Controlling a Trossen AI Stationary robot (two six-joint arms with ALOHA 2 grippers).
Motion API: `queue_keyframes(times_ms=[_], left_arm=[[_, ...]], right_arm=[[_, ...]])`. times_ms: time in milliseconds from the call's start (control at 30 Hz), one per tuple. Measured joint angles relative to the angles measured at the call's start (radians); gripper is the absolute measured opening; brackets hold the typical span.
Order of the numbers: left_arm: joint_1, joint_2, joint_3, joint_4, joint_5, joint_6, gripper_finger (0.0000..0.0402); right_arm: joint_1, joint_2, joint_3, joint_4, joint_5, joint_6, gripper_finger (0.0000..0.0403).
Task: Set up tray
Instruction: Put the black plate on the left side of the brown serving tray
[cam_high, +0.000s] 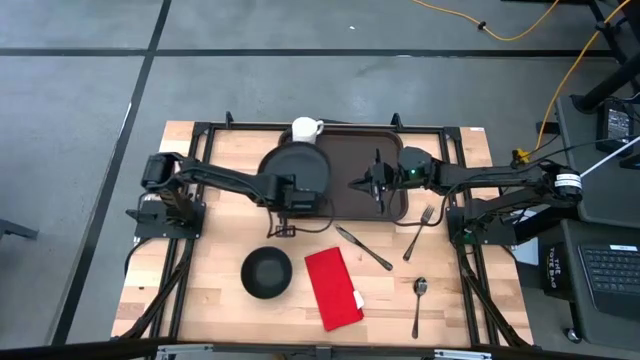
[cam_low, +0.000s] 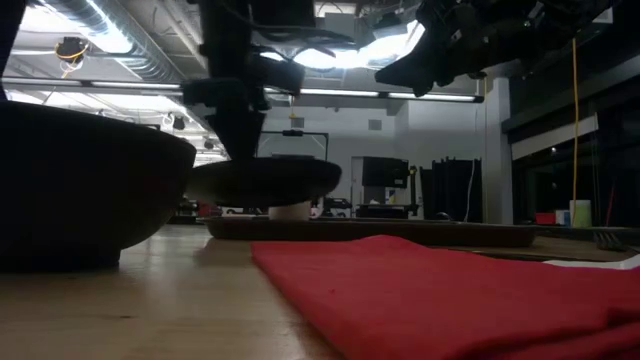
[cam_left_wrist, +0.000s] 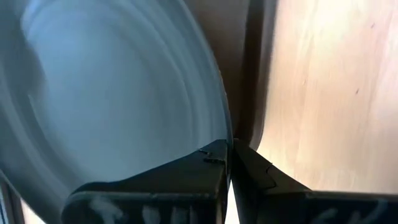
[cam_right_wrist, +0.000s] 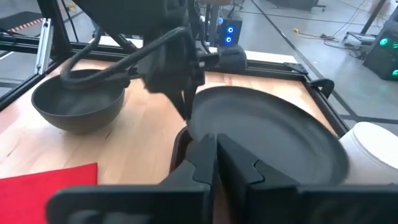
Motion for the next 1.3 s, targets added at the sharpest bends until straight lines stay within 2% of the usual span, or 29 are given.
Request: queue_keyframes(times_ms=[233,467,767,1133,1300], left_arm=[[0.000,0.079,0.063,-0.038,0.034,0.014,0.0002],[0.000,0.081,0.064,-0.024,0.059,0.008,0.0002],[-0.022,0.088,0.064,0.037,0.106,0.003,0.0002],[-0.022,0.112,0.065,0.096,0.096,0.037,0.0002],[-0.015,0.119,0.065,0.100,0.107,0.039,0.0002]], right_arm=[[0.000,0.000,0.000,-0.032,0.000,0.003,0.0020],[0.000,0.000,0.000,-0.065,0.000,0.022,0.0006],[0.000,0.001,0.000,-0.065,-0.001,0.027,0.0026],[0.000,0.001,0.000,-0.066,-0.001,0.029,0.0007],[0.008,0.001,0.000,-0.069,-0.001,0.028,0.0017]])
